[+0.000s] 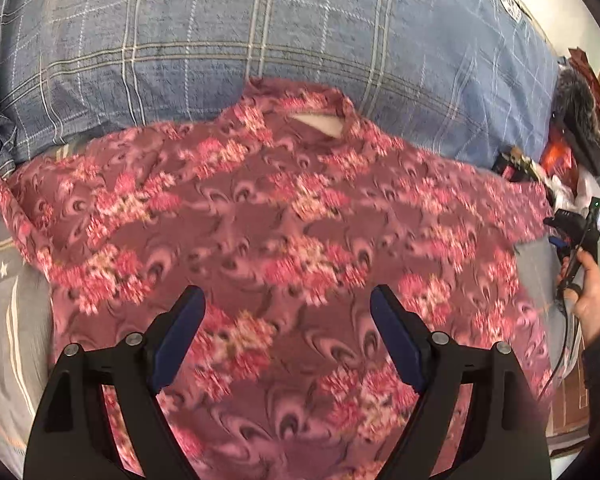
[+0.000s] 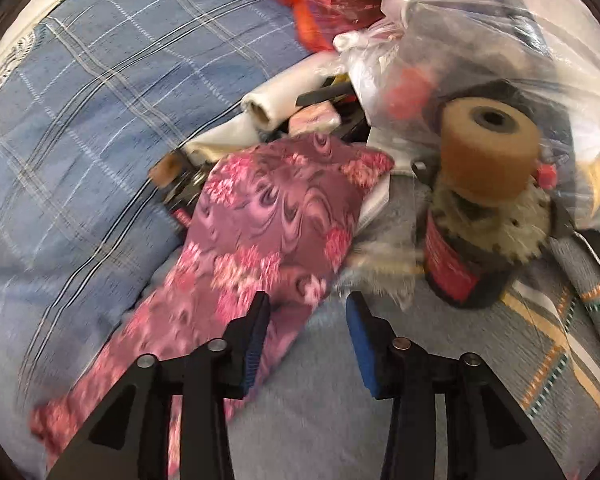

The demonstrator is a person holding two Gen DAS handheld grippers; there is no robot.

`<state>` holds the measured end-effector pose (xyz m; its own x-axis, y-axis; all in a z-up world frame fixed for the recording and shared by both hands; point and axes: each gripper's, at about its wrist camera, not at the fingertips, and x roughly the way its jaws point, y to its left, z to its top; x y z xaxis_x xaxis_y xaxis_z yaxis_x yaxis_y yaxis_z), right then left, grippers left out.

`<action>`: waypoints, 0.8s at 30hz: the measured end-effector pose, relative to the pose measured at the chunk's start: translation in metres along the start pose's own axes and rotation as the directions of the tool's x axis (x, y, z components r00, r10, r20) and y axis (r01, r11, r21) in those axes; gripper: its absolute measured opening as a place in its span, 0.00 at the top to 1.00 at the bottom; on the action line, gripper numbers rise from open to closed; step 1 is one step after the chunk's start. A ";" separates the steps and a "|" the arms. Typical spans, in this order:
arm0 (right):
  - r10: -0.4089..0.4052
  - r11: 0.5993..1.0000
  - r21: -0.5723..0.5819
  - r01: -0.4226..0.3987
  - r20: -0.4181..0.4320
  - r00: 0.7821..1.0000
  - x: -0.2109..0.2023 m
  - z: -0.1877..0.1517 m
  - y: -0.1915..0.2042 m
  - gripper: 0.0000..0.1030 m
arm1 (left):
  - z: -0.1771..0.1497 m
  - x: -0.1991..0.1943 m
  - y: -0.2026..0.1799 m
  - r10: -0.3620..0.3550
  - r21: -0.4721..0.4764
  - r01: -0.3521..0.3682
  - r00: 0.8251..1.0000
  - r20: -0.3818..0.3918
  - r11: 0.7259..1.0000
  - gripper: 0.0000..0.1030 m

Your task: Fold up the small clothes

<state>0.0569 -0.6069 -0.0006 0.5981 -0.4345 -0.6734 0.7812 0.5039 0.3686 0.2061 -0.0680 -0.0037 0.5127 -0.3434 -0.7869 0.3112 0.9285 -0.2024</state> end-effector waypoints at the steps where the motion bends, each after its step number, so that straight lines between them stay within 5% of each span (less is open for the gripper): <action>1: -0.002 1.000 0.004 0.002 0.009 1.000 0.003 0.002 0.001 0.56 | 0.001 0.000 0.003 0.004 -0.008 -0.004 1.000 0.011 1.000 0.18; 2: -0.001 1.000 0.007 0.001 0.018 1.000 0.004 0.003 0.004 0.58 | 0.002 0.001 0.007 0.009 -0.019 -0.008 1.000 0.022 1.000 0.18; 4: 0.005 1.000 0.017 -0.005 0.040 0.999 0.003 0.004 0.005 0.93 | 0.004 0.004 0.016 0.010 -0.046 -0.009 1.000 0.027 0.999 0.18; 13: 0.191 0.981 -0.057 -0.185 0.148 0.970 -0.050 0.004 0.035 0.97 | 0.011 0.019 0.053 -0.020 -0.170 0.020 1.000 0.003 0.985 0.18; 24: 0.444 0.840 -0.318 -0.440 -0.062 0.894 -0.097 -0.083 0.170 0.98 | 0.015 0.020 0.074 -0.020 -0.237 0.015 1.000 -0.020 0.971 0.18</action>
<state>0.1174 -0.4171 0.0740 0.8706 -0.1182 -0.4776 0.3361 0.8518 0.4018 0.2510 -0.0085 -0.0254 0.4902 -0.3595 -0.7940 0.1205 0.9302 -0.3467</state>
